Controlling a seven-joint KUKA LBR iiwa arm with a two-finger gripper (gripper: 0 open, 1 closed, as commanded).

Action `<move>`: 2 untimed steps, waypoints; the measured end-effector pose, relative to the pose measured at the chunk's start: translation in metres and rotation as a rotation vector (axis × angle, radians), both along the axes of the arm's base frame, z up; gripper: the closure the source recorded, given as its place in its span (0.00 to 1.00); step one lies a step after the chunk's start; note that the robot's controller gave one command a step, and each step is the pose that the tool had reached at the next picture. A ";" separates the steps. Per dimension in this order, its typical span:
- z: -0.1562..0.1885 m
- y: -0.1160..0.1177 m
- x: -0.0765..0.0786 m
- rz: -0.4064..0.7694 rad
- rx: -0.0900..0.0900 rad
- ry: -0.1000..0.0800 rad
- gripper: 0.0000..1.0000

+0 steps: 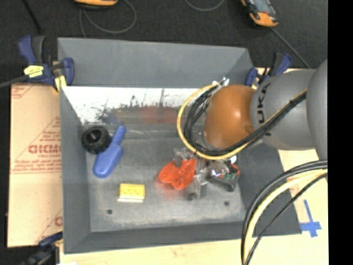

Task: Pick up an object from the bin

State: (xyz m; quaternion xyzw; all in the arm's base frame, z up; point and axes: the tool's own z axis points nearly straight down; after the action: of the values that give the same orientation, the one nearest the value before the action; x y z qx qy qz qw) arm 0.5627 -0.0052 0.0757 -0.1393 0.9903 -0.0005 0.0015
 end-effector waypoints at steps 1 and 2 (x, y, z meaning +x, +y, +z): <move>-0.002 0.005 -0.001 0.235 -0.001 0.000 0.00; 0.002 0.000 0.002 0.000 0.002 -0.006 1.00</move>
Offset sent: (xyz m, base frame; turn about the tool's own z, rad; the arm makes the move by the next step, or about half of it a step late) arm 0.0000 0.0000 0.0000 0.0000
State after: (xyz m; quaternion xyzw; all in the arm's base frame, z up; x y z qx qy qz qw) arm 0.5646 -0.0053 0.0778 -0.1392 0.9902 -0.0001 0.0047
